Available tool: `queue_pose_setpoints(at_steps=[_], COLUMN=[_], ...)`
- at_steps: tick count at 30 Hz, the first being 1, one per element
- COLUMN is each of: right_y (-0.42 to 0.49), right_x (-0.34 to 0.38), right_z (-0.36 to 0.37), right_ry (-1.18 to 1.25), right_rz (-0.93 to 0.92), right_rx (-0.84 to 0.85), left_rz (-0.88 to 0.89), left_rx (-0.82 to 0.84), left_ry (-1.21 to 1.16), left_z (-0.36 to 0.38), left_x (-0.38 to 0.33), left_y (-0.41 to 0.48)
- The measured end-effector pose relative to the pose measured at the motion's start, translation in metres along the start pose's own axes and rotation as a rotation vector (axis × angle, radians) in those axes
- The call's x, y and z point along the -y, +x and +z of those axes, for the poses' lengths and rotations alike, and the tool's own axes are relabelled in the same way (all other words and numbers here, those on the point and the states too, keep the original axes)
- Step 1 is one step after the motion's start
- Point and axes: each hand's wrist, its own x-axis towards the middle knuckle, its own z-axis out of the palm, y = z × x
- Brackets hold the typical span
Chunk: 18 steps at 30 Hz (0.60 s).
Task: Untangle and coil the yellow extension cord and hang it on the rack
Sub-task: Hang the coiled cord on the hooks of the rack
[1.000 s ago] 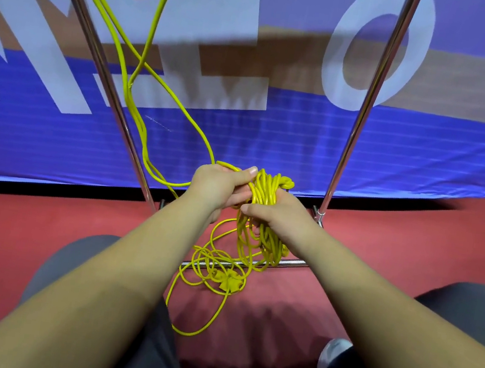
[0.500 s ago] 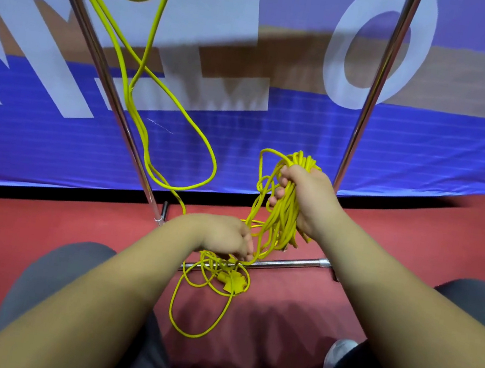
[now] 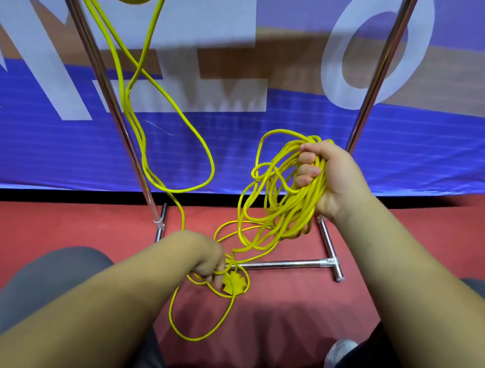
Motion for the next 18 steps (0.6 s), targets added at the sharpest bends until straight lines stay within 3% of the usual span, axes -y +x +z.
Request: queue_pose_setpoints(at_steps=[2,4,8,11,13,14,18], right_y=[-0.002,-0.006,-0.014,-0.024,-0.031,-0.034,-0.049], right_x=[0.01,0.016,0.021,0.023,0.022,0.02,0.025], right_z=[-0.003,-0.006,-0.01,-0.007,-0.003,-0.001,0.011], right_ry=[0.017,0.021,-0.012,-0.141,-0.315,-0.411,-0.572], right_rz=[0.005,0.012,0.004,0.003,-0.053,-0.1,-0.238], right_rx=[0.033,0.041,0.002,0.002,0.017,0.027,0.042], left_rz=[-0.044,-0.071,-0.08,-0.097,-0.036,-0.006,0.041], left_rx=[0.063,-0.007,-0.512,-0.879,-0.994,-1.037,-1.158], left_ry=[0.045,0.047,-0.089,-0.643,-1.046,-1.103,-0.883], left_z=[0.003,0.003,-0.023,-0.054,-0.077,-0.091,-0.148], left_x=[0.001,-0.002,-0.003,0.003,0.0,-0.003,-0.023], left_y=[0.003,0.002,-0.02,-0.047,-0.073,-0.088,-0.156])
